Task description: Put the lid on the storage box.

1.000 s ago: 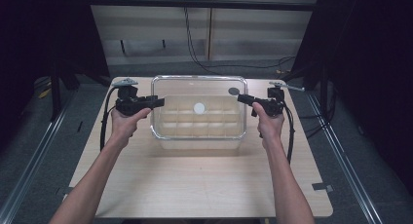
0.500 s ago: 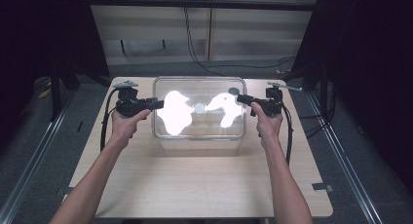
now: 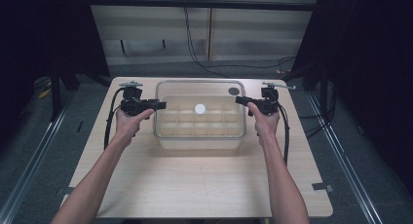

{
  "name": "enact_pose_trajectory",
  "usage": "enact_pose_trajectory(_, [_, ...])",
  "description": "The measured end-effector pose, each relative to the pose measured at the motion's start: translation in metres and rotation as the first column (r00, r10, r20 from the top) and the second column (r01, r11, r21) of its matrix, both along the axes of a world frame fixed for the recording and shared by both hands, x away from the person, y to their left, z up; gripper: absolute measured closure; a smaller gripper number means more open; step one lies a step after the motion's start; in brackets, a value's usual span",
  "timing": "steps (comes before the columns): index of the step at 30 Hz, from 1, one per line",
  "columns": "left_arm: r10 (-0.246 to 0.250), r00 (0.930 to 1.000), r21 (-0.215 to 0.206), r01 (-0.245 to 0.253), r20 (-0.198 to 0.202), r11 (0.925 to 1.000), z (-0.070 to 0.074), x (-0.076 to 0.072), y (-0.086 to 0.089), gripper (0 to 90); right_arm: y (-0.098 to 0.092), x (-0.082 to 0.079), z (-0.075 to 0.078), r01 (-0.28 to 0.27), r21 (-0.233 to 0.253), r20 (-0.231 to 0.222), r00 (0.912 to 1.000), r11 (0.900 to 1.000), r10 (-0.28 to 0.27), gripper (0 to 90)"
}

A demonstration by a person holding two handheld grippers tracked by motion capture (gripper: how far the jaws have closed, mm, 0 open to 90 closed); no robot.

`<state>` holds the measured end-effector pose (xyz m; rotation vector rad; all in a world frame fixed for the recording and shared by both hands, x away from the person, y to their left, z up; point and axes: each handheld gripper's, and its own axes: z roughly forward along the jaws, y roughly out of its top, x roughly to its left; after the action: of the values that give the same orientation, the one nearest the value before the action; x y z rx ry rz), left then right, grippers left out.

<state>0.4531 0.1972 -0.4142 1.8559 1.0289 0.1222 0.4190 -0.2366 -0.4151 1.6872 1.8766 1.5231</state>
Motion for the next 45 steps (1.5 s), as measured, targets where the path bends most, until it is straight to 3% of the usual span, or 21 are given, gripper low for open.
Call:
enact_pose_trajectory(5, [0.018,0.9997,0.021,-0.018,-0.014,0.9996,-0.007,0.004,0.0,52.8,0.005,0.005,-0.005,0.013,-0.047,-0.028,0.9995,0.999,-0.014,58.6])
enact_pose_trajectory(13, [0.022,0.9987,0.006,-0.021,-0.046,0.9998,-0.017,0.007,0.003,53.8,0.006,0.009,-0.013,0.023,-0.047,-0.056,0.9981,0.999,-0.025,57.0])
enact_pose_trajectory(19, [0.022,0.9972,0.009,-0.022,-0.071,0.9997,-0.023,0.009,0.001,51.8,0.011,0.014,-0.018,0.037,-0.087,-0.081,0.9958,0.995,-0.044,52.6])
enact_pose_trajectory(24, [0.017,0.9971,0.007,-0.016,-0.074,0.9998,-0.025,0.009,0.002,51.8,0.011,0.015,-0.02,0.034,-0.094,-0.088,0.9952,0.995,-0.043,52.0])
enact_pose_trajectory(29, [0.016,0.9967,0.003,-0.015,-0.08,0.9999,-0.029,0.009,0.003,51.7,0.015,0.016,-0.022,0.045,-0.151,-0.093,0.9939,0.988,-0.059,49.2])
enact_pose_trajectory(31, [0.006,0.9962,0.005,-0.006,-0.087,1.0,-0.032,0.009,0.004,51.2,0.018,0.018,-0.025,0.053,-0.192,-0.099,0.9925,0.98,-0.073,48.2])
enact_pose_trajectory(37, [0.003,0.995,0.008,-0.003,-0.1,1.0,-0.036,0.011,0.002,48.8,0.018,0.018,-0.031,0.055,-0.183,-0.123,0.9893,0.982,-0.078,46.3])
enact_pose_trajectory(45, [-0.016,0.9939,0.015,0.018,-0.109,0.9997,-0.037,0.011,0.001,46.5,0.017,0.017,-0.031,0.061,-0.183,-0.115,0.9899,0.981,-0.083,46.4])
